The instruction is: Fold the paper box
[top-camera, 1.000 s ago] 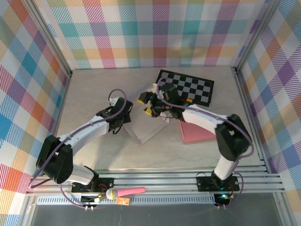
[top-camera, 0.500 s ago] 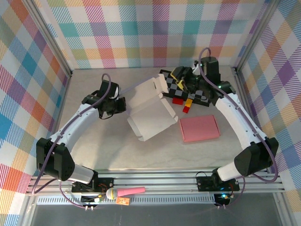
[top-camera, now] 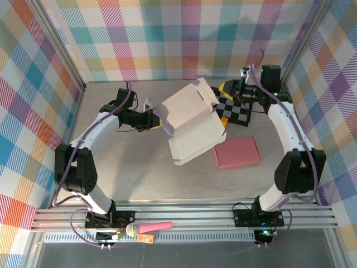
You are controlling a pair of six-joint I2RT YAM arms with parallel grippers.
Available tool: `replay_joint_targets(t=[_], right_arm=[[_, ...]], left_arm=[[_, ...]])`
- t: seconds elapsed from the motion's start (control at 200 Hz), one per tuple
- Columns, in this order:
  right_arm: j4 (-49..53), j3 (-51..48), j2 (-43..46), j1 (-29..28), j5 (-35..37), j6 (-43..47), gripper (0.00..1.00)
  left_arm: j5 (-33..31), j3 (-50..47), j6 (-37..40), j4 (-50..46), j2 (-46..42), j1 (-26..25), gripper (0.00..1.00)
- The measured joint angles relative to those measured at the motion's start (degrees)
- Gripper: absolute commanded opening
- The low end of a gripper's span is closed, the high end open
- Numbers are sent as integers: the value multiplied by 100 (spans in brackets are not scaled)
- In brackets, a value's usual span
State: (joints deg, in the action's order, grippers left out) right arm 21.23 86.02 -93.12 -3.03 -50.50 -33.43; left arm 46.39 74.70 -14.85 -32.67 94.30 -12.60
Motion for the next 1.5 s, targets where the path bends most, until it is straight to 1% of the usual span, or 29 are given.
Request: replay_joint_targets(t=[0.115, 0.26, 0.45, 0.62, 0.935, 1.105, 1.195, 1.29, 1.5], right_arm=[[-37, 151, -341, -15, -439, 192, 33], [-61, 289, -415, -15, -809, 380, 33], [-376, 304, -415, -39, -1191, 275, 33], [-542, 302, -385, -50, -1307, 219, 33], [-334, 302, -240, -249, -1320, 428, 35], [68, 376, -240, -437, -1259, 715, 36], [310, 476, -240, -525, -1119, 925, 42], [656, 608, -240, -608, -828, 1252, 46], [1351, 881, -238, -793, 11, 1965, 47]], left_arm=[[352, 85, 98, -4, 92, 4, 0], [667, 240, 168, -11, 127, 4, 0], [824, 251, 260, -28, 179, 4, 0], [822, 251, 297, -72, 199, 4, 0], [824, 299, 380, -199, 208, 4, 0], [824, 313, 417, -319, 208, 4, 0], [824, 313, 426, -345, 208, 4, 0], [824, 315, 466, -361, 208, 4, 0], [822, 365, 584, -577, 210, 4, 0]])
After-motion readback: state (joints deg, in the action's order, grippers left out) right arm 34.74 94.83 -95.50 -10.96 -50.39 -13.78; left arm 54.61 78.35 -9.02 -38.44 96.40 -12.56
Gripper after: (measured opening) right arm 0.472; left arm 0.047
